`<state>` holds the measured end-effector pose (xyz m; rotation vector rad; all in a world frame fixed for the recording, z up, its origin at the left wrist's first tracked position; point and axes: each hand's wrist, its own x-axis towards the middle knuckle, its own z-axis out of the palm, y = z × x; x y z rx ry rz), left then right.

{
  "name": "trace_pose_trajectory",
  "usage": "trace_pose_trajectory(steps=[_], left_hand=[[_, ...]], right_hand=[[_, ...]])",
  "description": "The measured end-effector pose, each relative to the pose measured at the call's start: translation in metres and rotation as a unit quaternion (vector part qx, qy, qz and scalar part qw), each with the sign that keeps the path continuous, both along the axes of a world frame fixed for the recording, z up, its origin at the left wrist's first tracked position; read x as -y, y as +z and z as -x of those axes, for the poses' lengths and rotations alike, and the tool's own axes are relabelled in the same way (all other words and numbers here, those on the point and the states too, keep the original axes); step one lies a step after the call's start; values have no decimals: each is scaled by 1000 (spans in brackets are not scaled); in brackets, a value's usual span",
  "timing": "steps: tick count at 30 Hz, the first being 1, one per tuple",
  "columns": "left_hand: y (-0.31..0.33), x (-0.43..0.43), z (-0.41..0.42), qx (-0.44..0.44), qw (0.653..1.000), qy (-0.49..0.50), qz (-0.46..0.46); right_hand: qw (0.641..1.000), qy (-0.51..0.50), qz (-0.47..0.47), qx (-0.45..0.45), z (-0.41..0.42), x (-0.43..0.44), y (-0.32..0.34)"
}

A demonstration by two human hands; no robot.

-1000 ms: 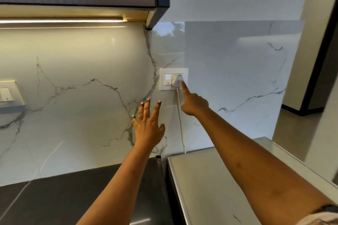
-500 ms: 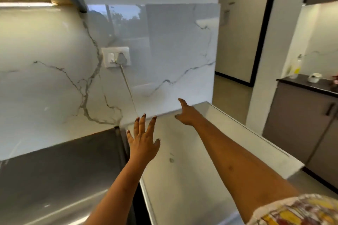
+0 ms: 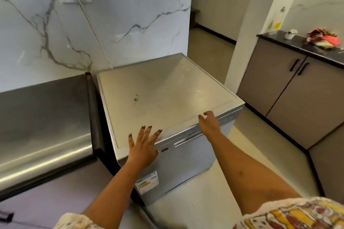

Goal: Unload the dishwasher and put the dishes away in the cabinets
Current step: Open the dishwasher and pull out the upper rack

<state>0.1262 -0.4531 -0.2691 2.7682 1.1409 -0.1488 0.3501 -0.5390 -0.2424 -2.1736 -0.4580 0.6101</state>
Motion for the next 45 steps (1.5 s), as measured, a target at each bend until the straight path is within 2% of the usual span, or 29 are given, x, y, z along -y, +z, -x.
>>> trace_pose_trajectory(steps=[4, 6, 9, 13, 18, 23, 26, 30, 36, 45], left_hand=[[3, 4, 12, -11, 999, 30, 5], [3, 4, 19, -23, 999, 33, 7], [0, 2, 29, -52, 998, 23, -3], [-9, -7, 43, -87, 996, -18, -2], [-17, -19, 64, -102, 991, -82, -20], [-29, -20, 60, -43, 999, -29, 0], [-38, -16, 54, -53, 998, -7, -26], [-35, -20, 53, -57, 998, -7, -7], [-33, -16, 51, -38, 999, 7, -11], [-32, -18, 51, -51, 999, -2, -2]], right_hand=[[984, -75, -29, -162, 17, 23, -32], [960, -86, -50, -260, 26, 25, -44], [926, -89, -105, -352, 40, 21, -56], [875, -121, -189, -430, 51, 3, -73], [800, -186, -302, -484, 43, -23, -90], [748, -184, -349, -534, 38, -20, -108], [744, -171, -354, -540, 37, -19, -111], [753, -166, -360, -526, 40, -19, -112], [795, -124, -335, -490, 39, -16, -118], [820, -135, -332, -447, 43, -20, -126]])
